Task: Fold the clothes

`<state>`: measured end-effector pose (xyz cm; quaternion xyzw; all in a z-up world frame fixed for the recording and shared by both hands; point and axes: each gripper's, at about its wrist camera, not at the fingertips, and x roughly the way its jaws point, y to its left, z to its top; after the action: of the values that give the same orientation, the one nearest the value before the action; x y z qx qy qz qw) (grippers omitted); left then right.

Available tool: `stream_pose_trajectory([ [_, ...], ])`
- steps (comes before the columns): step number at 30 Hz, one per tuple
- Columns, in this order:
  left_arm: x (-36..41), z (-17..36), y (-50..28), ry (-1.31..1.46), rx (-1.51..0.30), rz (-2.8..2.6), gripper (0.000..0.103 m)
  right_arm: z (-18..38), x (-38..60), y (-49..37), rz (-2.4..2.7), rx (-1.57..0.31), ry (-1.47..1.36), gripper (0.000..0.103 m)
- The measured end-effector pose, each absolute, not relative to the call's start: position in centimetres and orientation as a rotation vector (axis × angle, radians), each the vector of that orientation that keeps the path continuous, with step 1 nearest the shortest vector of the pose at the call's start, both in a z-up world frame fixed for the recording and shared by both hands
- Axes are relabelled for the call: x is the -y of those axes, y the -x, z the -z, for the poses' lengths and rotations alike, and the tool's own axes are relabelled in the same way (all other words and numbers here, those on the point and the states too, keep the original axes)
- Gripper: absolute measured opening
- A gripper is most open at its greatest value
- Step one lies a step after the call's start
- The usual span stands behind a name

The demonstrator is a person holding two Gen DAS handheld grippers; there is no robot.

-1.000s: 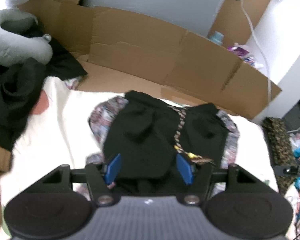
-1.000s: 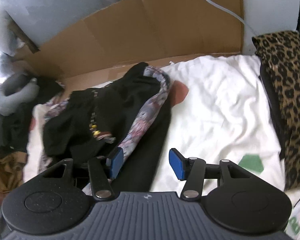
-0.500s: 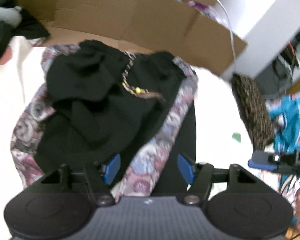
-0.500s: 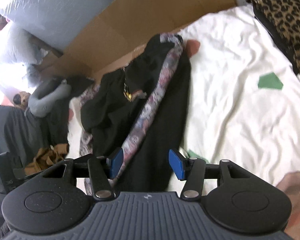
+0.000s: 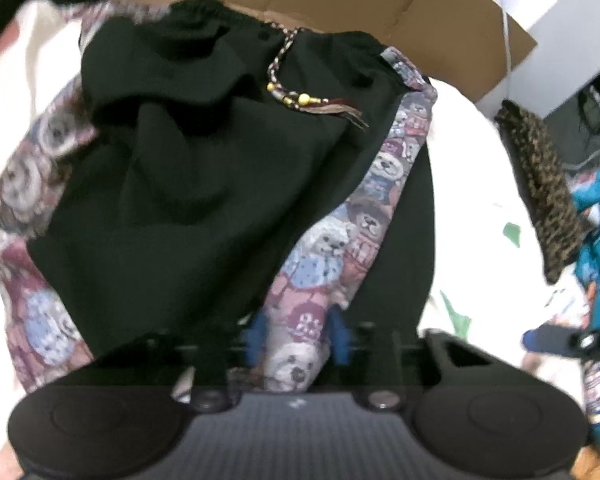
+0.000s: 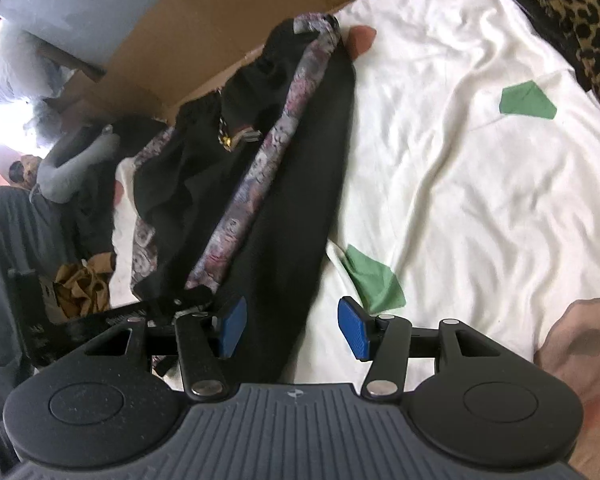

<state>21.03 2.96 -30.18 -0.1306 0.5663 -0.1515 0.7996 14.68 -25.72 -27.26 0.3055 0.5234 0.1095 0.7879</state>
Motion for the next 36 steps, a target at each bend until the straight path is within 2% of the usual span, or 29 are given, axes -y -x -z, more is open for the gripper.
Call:
stream_pose_trajectory([
  [2, -3.4, 30.0, -21.1, 0.312, -1.218, 0.339, 0.012, 27.6, 25.4, -14.9, -0.243, -1.136, -0.656, 0.058],
  [5, -4.0, 29.5, -21.1, 0.39, -1.222, 0.374, 0.009, 27.8, 24.9, -15.1, -0.259, -1.141, -0.657, 0.058],
  [11, -3.2, 28.5, -21.2, 0.569, -1.233, 0.478, 0.008, 27.3, 23.8, -15.2, -0.317, -1.133, -0.679, 0.058],
  [20, 2.2, 28.5, -19.9, 0.688, -1.308, 0.621, 0.008, 26.7, 25.0, -13.9, -0.349, -1.123, -0.732, 0.058],
  [28, 7.2, 30.8, -18.2, 0.639, -1.393, 0.638, 0.008, 28.4, 28.8, -11.5, -0.279, -1.14, -0.772, 0.058],
  [33, 9.3, 32.0, -18.0, 0.541, -1.425, 0.593, 0.014, 30.2, 31.2, -10.3, -0.208, -1.166, -0.801, 0.058],
  [35, 9.5, 32.0, -18.2, 0.527, -1.413, 0.582, 0.027, 30.6, 31.7, -10.1, -0.195, -1.169, -0.808, 0.058],
  [36, 9.5, 31.8, -18.2, 0.516, -1.404, 0.578, 0.03, 30.7, 31.8, -10.1, -0.194, -1.168, -0.809, 0.058],
])
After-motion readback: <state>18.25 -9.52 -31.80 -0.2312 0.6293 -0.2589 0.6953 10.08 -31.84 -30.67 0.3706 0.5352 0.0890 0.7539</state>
